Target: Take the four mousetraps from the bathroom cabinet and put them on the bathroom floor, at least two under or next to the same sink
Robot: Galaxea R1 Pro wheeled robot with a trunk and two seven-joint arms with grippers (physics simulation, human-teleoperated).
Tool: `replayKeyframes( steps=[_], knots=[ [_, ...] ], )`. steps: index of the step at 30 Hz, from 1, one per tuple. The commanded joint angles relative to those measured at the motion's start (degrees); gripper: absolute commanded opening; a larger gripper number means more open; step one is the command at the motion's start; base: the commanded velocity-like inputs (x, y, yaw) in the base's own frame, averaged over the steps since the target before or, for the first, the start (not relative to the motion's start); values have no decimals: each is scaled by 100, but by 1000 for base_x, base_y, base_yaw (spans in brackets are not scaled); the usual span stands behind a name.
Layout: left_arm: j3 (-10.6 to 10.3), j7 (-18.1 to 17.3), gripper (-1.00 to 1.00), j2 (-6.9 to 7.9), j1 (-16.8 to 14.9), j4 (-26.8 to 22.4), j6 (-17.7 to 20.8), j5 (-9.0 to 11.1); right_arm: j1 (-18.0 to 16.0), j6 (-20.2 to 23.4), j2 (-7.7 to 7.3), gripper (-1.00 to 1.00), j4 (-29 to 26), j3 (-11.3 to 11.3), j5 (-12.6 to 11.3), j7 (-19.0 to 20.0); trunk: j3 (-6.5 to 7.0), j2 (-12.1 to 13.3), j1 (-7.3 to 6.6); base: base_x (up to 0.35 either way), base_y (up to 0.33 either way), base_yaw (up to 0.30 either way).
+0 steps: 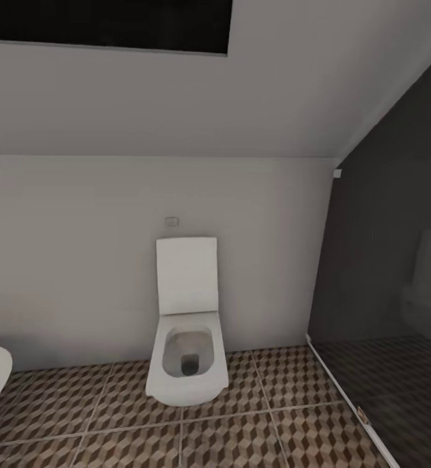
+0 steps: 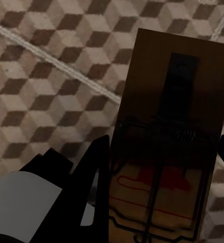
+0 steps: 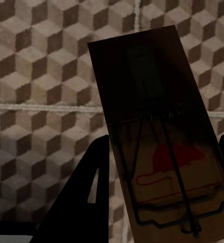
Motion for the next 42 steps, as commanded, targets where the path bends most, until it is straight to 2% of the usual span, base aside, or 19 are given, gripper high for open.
replayKeyframes(
  steps=[1,12,25,31,34,35,36,38,39,42],
  knots=[
    [-49,57,-100,-1,-2,-4,-11,14,-5,9,3,-100,7,49,-59,-3,-6,-3,-1,0,-25,220],
    [-46,57,-100,0,-2,-4,-13,19,-5,8,3,-100,7,49,-59,-2,-6,-3,-1,0,-7,232],
    [-49,67,-100,-2,-2,-4,-25,43,-5,8,3,-100,7,39,-67,-2,-6,-3,-1,0,0,26],
    [-124,126,-100,52,-11,-46,20,-119,-5,91,-6,-100,5,1,-99,-60,-6,-3,-1,0,0,0],
    [-219,144,-100,260,-58,-288,126,-761,-5,101,1,-100,-15,-8,-88,-178,-6,-3,-1,0,0,0],
    [-225,144,-100,303,-79,-331,170,-893,-5,102,2,-100,-25,-9,-88,-194,-6,-3,-1,0,0,0],
    [-233,133,-100,391,-105,-428,287,-1153,-5,103,-1,-100,-52,-7,-87,-226,-6,-3,-1,0,0,0],
    [-239,129,-100,465,-122,-564,414,-1390,-5,106,-5,-100,-100,-8,-88,-252,-6,-3,-1,0,0,0],
    [-242,130,-100,525,-134,-728,515,-1587,-4,109,-13,-100,-183,-11,-90,-271,-6,-3,-1,0,0,0],
    [-246,135,-100,627,-155,-1038,636,-1833,5,111,-33,-100,-425,-24,-97,-348,-6,-3,-1,0,0,0]
  ],
)
